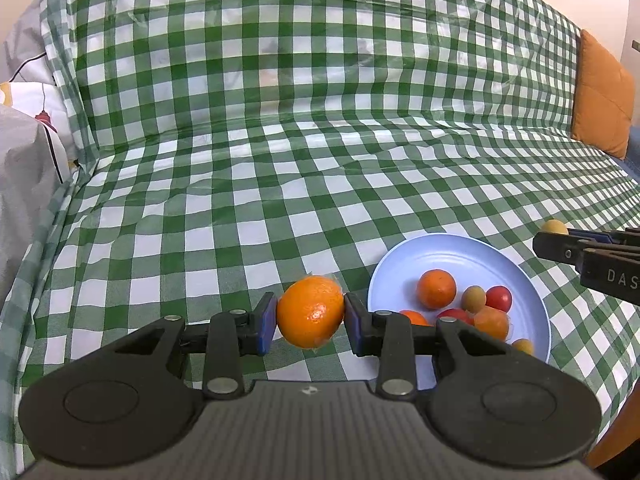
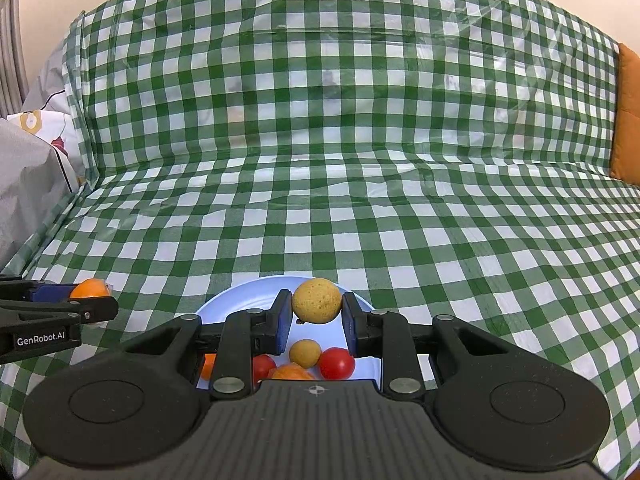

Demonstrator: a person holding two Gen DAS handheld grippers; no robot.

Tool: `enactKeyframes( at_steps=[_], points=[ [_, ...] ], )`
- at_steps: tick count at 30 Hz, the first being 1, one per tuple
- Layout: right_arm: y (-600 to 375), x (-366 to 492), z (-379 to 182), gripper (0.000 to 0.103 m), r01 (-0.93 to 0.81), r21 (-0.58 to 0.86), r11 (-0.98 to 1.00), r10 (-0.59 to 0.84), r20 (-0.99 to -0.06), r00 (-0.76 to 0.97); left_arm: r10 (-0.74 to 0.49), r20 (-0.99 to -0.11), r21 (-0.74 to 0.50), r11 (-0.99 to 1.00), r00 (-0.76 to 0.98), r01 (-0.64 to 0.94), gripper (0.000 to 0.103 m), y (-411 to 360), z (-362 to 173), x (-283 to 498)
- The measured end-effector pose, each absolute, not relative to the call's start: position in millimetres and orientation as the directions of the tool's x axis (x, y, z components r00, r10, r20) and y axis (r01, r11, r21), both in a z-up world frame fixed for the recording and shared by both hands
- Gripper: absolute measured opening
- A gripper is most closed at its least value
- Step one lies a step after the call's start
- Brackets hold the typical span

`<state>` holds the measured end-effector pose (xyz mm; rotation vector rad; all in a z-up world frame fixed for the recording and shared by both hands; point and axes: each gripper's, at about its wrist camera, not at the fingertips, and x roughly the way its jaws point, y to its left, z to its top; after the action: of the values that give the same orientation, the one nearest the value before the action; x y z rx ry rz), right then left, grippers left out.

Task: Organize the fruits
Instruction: 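Carry the small orange and the yellow fruit over the light blue plate with both tools, then open the left tool to drop the orange while the right drops the yellow fruit onto the plate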

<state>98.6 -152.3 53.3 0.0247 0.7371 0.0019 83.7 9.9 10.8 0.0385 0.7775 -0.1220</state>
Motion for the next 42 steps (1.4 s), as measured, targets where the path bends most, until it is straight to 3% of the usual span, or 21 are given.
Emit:
enactKeyframes(
  at_steps=[8,18,29,31,32,37,42],
  points=[
    [-163,105,48,0.028,0.058,0.024,0.998,-0.024,-0.709,0.705,-0.144,-0.687,-0.037,0.986,0.712,0.163,0.039,1,11,88],
    [-171,113,40,0.028,0.061,0.017,0.998,-0.029,-0.735,0.678,-0.321,-0.689,-0.112,0.933,0.65,0.342,0.039,-42,1,90],
    [-173,123,38,0.028,0.059,0.06,0.996,0.005,-0.739,0.674,-0.356,-0.715,-0.136,0.915,0.602,0.38,0.041,-71,-14,98],
    [-171,125,38,0.031,0.064,0.066,0.996,0.005,-0.737,0.676,-0.356,-0.714,-0.14,0.916,0.603,0.376,0.047,-71,-14,99],
    [-171,125,39,0.038,0.066,0.067,0.996,0.005,-0.735,0.678,-0.356,-0.709,-0.14,0.917,0.609,0.374,0.049,-70,-13,99],
    [-170,126,40,0.047,0.058,0.07,0.996,0.011,-0.727,0.686,-0.345,-0.703,-0.137,0.924,0.622,0.357,0.049,-62,-9,99],
    [-174,122,44,0.065,0.058,0.063,0.996,0.006,-0.722,0.692,-0.324,-0.692,-0.116,0.932,0.645,0.344,0.051,-55,-2,92]
  ],
)
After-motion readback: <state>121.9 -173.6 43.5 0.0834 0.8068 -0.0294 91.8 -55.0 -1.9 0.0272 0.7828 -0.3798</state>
